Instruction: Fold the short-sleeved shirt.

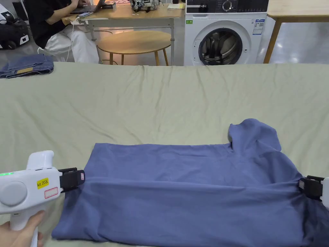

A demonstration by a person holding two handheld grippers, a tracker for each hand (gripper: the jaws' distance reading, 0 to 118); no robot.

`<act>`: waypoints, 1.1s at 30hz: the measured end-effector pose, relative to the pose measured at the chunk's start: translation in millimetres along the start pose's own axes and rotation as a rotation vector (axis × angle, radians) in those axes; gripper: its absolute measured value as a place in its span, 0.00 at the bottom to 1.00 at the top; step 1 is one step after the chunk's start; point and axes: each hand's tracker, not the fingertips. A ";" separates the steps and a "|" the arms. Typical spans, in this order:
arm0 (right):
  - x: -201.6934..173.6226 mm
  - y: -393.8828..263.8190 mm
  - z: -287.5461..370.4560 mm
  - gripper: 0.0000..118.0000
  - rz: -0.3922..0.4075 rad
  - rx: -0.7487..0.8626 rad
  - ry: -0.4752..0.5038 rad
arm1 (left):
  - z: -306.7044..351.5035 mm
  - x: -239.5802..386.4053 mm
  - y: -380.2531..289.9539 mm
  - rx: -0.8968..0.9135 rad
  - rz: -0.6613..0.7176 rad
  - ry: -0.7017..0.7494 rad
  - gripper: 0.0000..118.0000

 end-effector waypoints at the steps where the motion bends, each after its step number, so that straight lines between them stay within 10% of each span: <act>1: 3.7 0.7 6.1 0.39 0.003 0.016 0.008 | 8.2 0.7 -1.1 0.038 -0.015 -0.011 0.40; 9: -2.2 -14.4 132.2 0.38 0.041 0.302 0.059 | 152.4 38.1 -9.8 0.300 -0.087 -0.086 0.39; 12: -18.3 -39.4 174.6 0.23 0.089 0.367 0.091 | 192.8 66.5 -31.7 0.358 -0.208 -0.100 0.37; 15: -35.6 -67.3 202.6 0.03 0.095 0.366 0.117 | 221.9 84.1 -56.4 0.378 -0.245 -0.114 0.00; 29: -67.1 -117.8 221.5 0.00 0.116 0.327 0.190 | 199.5 33.3 -96.4 0.216 -0.021 -0.041 0.00; 33: -56.2 -115.9 214.9 0.00 0.052 0.310 0.222 | 131.9 3.2 -95.3 0.060 0.053 -0.122 0.31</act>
